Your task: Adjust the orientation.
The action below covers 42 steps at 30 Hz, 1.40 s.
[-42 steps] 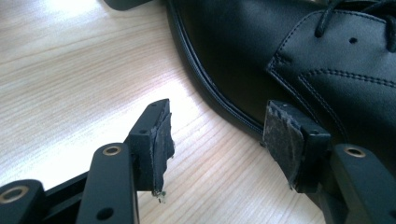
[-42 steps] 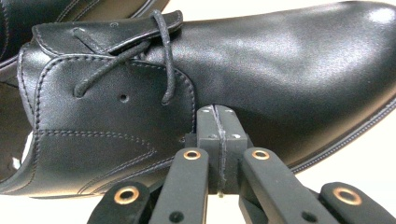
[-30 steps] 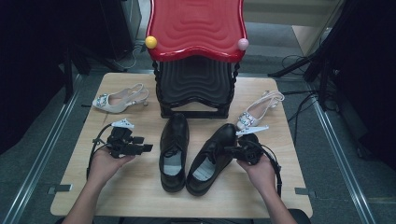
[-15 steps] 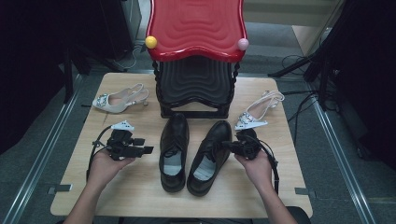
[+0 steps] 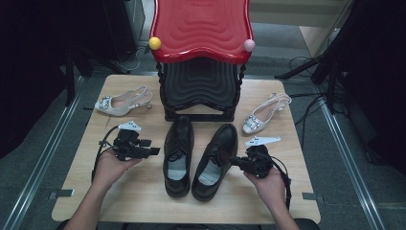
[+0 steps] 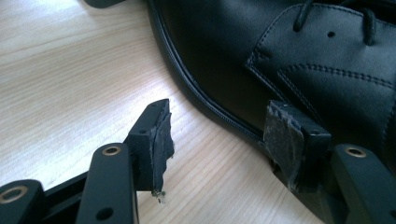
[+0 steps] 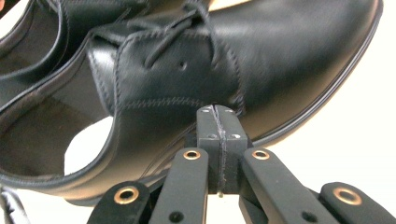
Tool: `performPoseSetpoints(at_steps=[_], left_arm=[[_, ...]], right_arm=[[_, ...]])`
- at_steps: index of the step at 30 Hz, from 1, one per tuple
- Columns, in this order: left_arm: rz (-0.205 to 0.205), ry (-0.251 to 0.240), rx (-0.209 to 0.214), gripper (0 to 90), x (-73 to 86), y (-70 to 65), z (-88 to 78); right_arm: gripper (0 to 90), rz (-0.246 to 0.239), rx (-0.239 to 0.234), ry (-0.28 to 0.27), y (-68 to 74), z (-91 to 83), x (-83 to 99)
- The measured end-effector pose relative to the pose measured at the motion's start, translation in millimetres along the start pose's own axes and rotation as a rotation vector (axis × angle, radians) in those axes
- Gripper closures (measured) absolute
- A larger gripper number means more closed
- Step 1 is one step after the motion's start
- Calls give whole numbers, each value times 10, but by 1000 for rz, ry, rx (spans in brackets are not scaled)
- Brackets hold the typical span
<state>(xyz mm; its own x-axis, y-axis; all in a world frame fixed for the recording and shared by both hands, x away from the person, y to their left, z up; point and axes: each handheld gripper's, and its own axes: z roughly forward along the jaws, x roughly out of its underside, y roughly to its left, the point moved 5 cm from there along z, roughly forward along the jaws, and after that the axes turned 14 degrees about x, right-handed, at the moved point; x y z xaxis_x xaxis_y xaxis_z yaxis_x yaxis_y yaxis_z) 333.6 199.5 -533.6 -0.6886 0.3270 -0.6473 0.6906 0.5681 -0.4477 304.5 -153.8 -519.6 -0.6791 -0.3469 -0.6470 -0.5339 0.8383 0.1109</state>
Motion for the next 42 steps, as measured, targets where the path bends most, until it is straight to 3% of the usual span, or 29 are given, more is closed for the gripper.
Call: performPoseSetpoints(at_steps=[8,13,25,32,42], left_arm=[[9,13,5,415,-45,8,48],[8,9,3,415,-46,5,35],[6,13,3,415,48,-52,29],[3,29,18,418,105,-124,112],[-36,16,38,470,163,-123,152]], right_arm=[[900,-12,-19,34,104,29,93],[900,0,-37,41,111,58,80],[900,-38,-36,38,152,149,1],[900,-45,-45,37,149,202,-63],[900,-60,-50,35,160,283,-151]])
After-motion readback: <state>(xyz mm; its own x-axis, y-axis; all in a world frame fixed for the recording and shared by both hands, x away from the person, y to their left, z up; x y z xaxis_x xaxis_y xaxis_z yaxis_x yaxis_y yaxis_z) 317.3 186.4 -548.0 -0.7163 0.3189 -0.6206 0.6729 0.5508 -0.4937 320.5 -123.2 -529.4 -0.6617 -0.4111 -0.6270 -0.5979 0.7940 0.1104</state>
